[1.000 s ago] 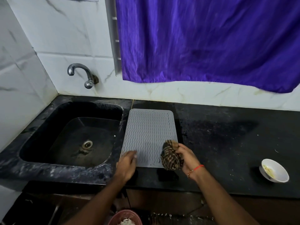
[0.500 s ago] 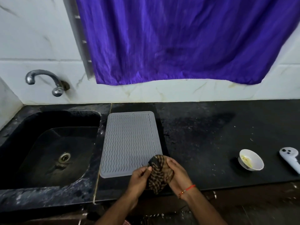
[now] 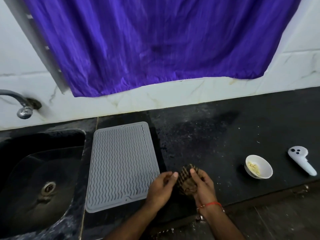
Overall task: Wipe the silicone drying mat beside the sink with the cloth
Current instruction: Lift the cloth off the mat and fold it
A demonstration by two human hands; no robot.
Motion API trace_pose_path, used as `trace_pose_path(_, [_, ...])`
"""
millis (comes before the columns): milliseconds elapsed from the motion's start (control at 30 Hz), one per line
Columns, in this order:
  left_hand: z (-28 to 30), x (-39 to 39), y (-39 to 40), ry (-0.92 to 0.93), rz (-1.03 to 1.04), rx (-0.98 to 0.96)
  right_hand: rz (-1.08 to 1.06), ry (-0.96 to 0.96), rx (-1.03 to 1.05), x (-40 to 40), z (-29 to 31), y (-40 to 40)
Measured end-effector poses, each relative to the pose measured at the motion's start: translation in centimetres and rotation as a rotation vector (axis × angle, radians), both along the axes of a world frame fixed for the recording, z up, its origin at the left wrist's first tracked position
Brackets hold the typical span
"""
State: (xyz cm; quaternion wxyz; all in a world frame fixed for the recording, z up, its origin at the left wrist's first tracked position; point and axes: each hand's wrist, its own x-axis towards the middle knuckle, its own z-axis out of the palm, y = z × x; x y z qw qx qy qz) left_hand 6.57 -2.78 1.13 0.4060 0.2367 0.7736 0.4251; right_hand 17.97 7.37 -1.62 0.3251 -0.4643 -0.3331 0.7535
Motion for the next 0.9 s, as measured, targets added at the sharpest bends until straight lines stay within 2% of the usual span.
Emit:
trace_pose_path(67, [0.5, 0.4, 1.4, -0.087, -0.058, -0.007, 0.025, 0.068, -0.045, 0.0, -0.1, 1.0])
trace_pose_path(200, [0.5, -0.4, 3.7, -0.412, 0.069, 0.131, 0.021, 0.157, -0.061, -0.5, -0.7, 2.6])
trace_pose_path(333, [0.3, -1.1, 5.4, -0.574, 0.153, 0.185, 0.052, 0.083, 0.013, -1.4, -0.9, 3.9])
trace_pose_path(400, [0.1, -1.3, 6.0, -0.59, 0.198, 0.193, 0.094, 0.045, 0.062, -1.9, -0.8, 4.4])
trace_pose_path(500, [-0.3, -1.8, 7.0, -0.599, 0.224, 0.201, 0.158, 0.086, 0.014, -2.2, -0.8, 5.2])
trace_pose_path(633, [-0.6, -2.3, 7.6, -0.614, 0.168, 0.202, 0.246, 0.11, -0.021, -2.2, -0.6, 5.9])
trace_pose_path(900, [-1.2, -3.5, 7.9, -0.67, 0.222, 0.198, 0.216, 0.032, 0.01, -3.7, -0.3, 6.7])
